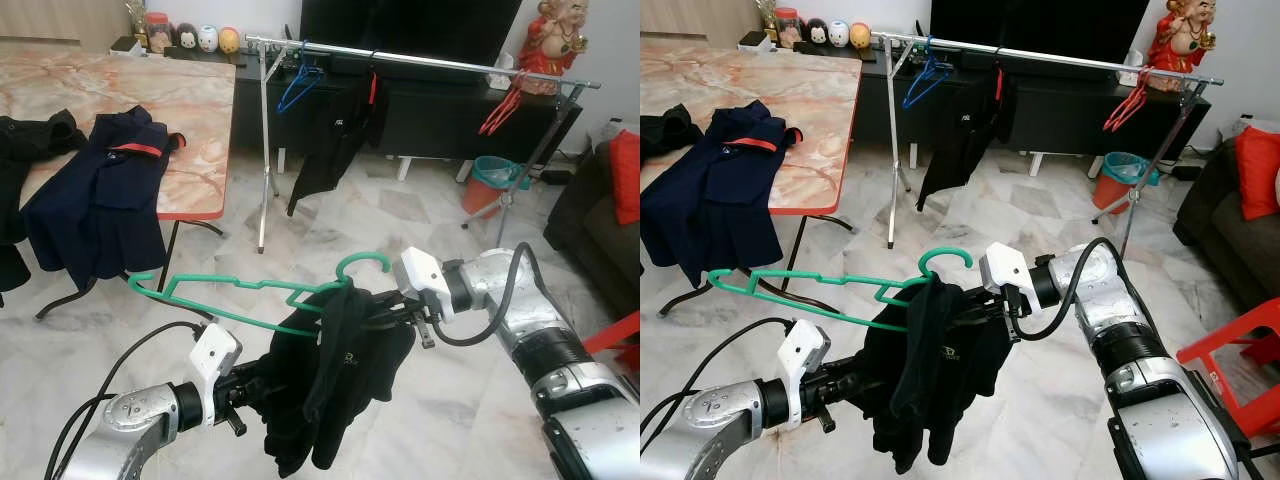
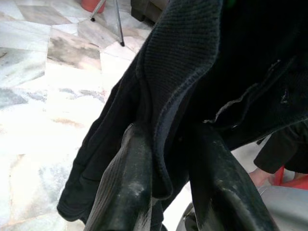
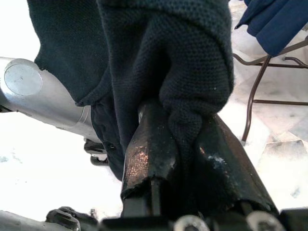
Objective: Hang hanger
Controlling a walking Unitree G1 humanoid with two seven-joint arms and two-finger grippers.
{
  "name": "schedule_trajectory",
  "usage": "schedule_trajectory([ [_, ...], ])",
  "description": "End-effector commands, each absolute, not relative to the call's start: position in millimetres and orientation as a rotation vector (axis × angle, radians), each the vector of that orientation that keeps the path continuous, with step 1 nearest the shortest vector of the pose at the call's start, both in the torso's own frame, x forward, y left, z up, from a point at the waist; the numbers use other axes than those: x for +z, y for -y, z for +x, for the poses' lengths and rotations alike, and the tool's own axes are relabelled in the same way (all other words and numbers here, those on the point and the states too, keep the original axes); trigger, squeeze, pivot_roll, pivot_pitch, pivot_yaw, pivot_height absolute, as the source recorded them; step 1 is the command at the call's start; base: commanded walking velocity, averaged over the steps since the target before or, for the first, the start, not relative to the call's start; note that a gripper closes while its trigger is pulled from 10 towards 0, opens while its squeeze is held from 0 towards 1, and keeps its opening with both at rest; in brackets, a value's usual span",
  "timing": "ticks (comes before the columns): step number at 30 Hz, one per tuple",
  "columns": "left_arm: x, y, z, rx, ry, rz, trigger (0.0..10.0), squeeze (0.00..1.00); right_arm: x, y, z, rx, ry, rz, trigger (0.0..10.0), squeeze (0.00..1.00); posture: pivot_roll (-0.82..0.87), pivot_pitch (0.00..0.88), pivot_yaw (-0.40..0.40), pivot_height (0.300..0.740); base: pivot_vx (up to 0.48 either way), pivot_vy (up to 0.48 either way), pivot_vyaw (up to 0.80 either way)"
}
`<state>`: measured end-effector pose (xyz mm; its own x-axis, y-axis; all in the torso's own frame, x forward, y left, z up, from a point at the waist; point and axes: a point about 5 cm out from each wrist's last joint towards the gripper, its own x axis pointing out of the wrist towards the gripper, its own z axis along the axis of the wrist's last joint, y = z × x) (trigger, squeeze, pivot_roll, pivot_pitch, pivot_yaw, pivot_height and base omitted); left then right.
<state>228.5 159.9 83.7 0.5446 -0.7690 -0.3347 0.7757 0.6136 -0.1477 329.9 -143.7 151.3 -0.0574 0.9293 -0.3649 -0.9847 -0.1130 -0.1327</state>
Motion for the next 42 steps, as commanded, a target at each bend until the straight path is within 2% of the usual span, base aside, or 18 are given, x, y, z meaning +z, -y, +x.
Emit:
schedule_trajectory([
  [1,85,-156,226,-0.942,-0.389,0.008,0.0,0.0,162,145,335,1.616,-0.132,-0.434,10.0,0.0,0.2,0.0,-0.141,0.74,0.0,0.0,0.0],
  [9,68,-177,226,-0.791,-0.467,0.039,0.0,0.0,161,150,334,1.596,-0.133,-0.432,10.0,0.0,0.2,0.0,-0.14,0.74,0.0,0.0,0.0],
  [24,73,-178,232,-0.742,-0.397,0.022,0.0,0.0,157,150,332,1.602,-0.143,-0.426,10.0,0.0,0.2,0.0,-0.14,0.74,0.0,0.0,0.0],
  [29,61,-191,240,-0.573,-0.447,0.088,0.0,0.0,158,151,332,1.602,-0.126,-0.406,10.0,0.0,0.2,0.0,-0.141,0.74,0.0,0.0,0.0],
  [33,47,-210,250,-0.333,-0.513,0.155,0.0,0.0,160,151,329,1.636,-0.106,-0.364,10.0,0.0,0.2,0.0,-0.143,0.74,0.0,0.0,0.0],
  [34,43,-217,252,-0.264,-0.535,0.169,0.3,0.0,161,152,328,1.638,-0.097,-0.346,10.0,0.0,0.2,0.0,-0.143,0.74,0.0,0.0,0.0],
  [35,40,-222,252,-0.214,-0.556,0.18,4.0,0.0,163,152,328,1.638,-0.087,-0.325,10.0,0.0,0.2,0.0,-0.143,0.74,0.0,0.0,0.0],
  [36,37,-226,252,-0.182,-0.571,0.181,10.0,0.0,164,152,327,1.64,-0.073,-0.301,10.0,0.0,0.2,0.0,-0.142,0.74,0.0,0.0,0.0],
  [38,34,-232,251,-0.136,-0.582,0.16,10.0,0.0,169,149,322,1.663,-0.044,-0.228,10.0,0.0,0.19,0.0,-0.141,0.74,0.0,0.0,0.0],
  [42,33,-240,251,-0.088,-0.582,0.182,10.0,0.0,164,149,307,1.737,-0.09,-0.222,10.0,0.0,0.19,0.0,-0.141,0.74,0.0,0.0,0.0],
])
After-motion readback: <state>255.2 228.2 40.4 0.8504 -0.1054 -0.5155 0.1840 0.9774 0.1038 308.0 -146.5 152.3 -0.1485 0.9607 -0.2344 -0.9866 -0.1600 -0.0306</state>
